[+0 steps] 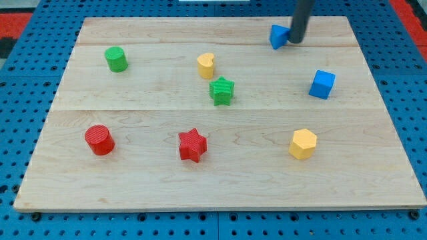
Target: Push the blue triangle diagonal to the top right of the green star
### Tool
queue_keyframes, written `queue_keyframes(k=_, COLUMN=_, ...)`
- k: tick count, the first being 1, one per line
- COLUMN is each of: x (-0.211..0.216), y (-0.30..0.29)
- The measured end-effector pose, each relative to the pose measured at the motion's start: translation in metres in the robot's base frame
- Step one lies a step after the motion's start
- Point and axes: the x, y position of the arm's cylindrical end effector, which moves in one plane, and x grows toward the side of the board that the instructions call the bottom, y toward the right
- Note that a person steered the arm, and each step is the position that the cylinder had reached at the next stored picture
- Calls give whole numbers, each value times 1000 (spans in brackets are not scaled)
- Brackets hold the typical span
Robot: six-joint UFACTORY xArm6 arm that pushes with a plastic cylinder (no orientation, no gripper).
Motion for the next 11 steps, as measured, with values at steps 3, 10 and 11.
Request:
queue_keyframes(k=3, x=-34, y=-28)
queue_keyframes(k=10, x=57, y=2)
queue_keyframes(k=11, x=64, y=-38)
